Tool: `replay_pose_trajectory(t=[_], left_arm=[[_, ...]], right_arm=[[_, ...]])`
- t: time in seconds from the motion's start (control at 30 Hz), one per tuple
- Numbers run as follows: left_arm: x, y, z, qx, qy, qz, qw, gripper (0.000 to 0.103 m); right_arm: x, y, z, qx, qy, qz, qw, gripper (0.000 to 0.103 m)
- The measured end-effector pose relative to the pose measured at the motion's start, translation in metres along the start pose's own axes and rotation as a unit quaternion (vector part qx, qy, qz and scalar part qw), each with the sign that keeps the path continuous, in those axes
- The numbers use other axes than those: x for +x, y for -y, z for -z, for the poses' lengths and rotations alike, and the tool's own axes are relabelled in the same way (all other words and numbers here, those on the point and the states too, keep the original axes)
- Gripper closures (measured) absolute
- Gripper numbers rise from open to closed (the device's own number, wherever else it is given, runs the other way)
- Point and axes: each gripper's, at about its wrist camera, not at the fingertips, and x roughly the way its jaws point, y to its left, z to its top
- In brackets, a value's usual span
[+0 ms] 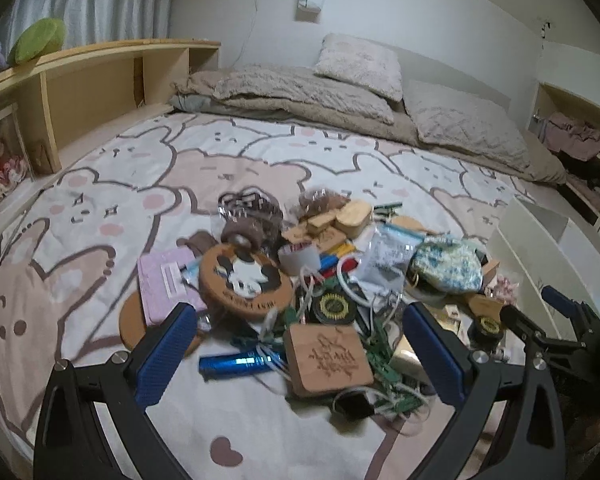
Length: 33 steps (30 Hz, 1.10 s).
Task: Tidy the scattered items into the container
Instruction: 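Lower the left gripper to the small black cup while the right gripper approaches the black round tin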
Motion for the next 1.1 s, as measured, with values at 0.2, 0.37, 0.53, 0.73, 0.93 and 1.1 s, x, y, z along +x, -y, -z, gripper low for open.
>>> replay_pose_trajectory(t=[0.2,0.37,0.53,0.73,0.93,1.1], left_arm=[[0.008,0.005,0.018,-0.001,-0.015,0.000,0.9999,0.000],[0.020,0.010,0.031,0.001,-0.041,-0.012,0.9991,0.000],[0.032,0.009,0.046,-0.002,-0.066,-0.021,0.9976,0.000],[0.038,0.012,0.060,0.004,-0.085,-0.030,0.9959,0.000],[0.050,0.022,0.072,0.017,-0.107,-0.025,0.9938,0.000],[0.058,0.024,0.075,0.017,-0.115,-0.031,0.9927,0.000]], right_arm=[[0.009,0.002,0.011,-0.003,-0.019,0.011,1.000,0.000],[0.012,0.004,0.015,-0.003,-0.029,0.017,0.999,0.000],[0.019,0.005,0.024,-0.004,-0.051,0.022,0.998,0.000],[0.026,0.006,0.032,-0.002,-0.081,0.022,0.996,0.000],[0.036,0.004,0.038,-0.009,-0.105,0.022,0.994,0.000],[0.043,0.011,0.043,0.016,-0.131,0.011,0.991,0.000]])
